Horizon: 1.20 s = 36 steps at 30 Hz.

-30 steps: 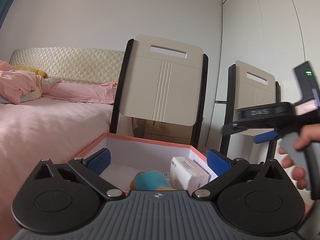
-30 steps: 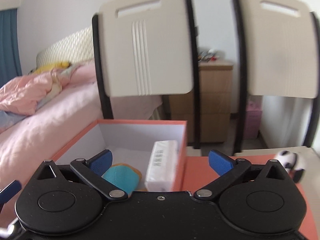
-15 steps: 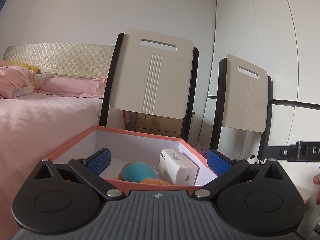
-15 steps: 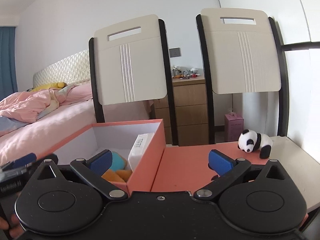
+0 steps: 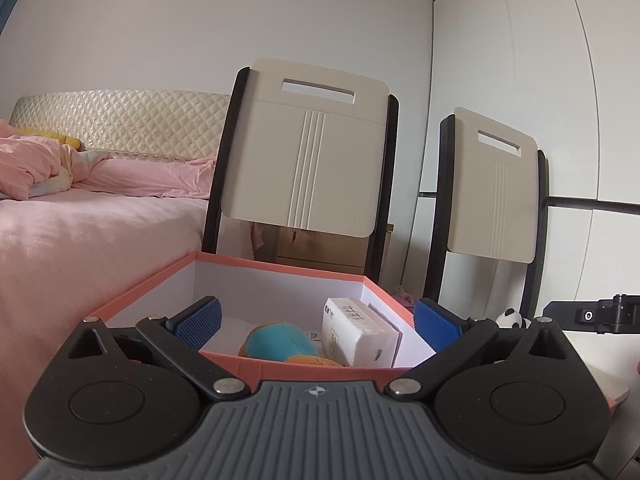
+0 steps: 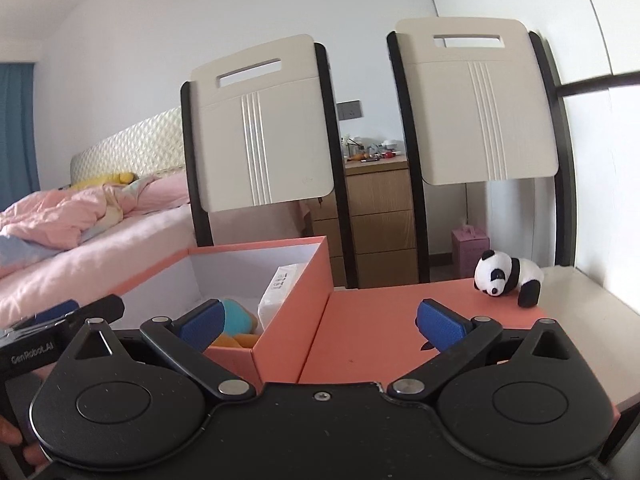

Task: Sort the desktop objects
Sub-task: 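Withdraw the right gripper from the box toward the panda plush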

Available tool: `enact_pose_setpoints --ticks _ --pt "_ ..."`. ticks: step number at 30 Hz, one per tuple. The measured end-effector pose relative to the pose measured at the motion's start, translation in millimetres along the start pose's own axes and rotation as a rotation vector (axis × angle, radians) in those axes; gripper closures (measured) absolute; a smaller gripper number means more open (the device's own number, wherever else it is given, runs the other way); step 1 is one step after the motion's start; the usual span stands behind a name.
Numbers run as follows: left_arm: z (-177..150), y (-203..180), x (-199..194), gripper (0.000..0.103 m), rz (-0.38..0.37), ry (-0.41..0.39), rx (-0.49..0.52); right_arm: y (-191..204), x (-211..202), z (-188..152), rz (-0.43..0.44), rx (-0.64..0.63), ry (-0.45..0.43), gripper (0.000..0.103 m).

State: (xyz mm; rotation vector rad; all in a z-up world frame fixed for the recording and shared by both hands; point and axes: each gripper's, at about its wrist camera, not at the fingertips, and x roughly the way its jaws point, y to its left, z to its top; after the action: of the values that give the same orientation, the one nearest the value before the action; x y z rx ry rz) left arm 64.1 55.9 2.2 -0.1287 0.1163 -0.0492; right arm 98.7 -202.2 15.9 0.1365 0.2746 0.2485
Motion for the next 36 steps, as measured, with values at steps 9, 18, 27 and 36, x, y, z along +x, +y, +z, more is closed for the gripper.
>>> enact_pose_setpoints --ticks 9,18,27,36 --pt "-1.7 -4.5 1.1 0.0 -0.003 0.005 0.017 0.4 -5.5 -1.4 0.001 -0.009 -0.008 0.001" --pt "-6.0 -7.6 2.1 0.0 -0.004 0.009 0.032 -7.1 -14.1 -0.3 -0.01 -0.016 -0.024 0.001" --pt "-7.7 -18.4 7.8 0.0 0.012 0.017 0.05 -14.6 -23.1 0.8 0.005 -0.017 -0.024 0.001" --pt "-0.7 -53.0 1.1 0.0 0.002 -0.033 0.043 -33.1 -35.5 9.7 -0.01 0.009 -0.068 0.001"
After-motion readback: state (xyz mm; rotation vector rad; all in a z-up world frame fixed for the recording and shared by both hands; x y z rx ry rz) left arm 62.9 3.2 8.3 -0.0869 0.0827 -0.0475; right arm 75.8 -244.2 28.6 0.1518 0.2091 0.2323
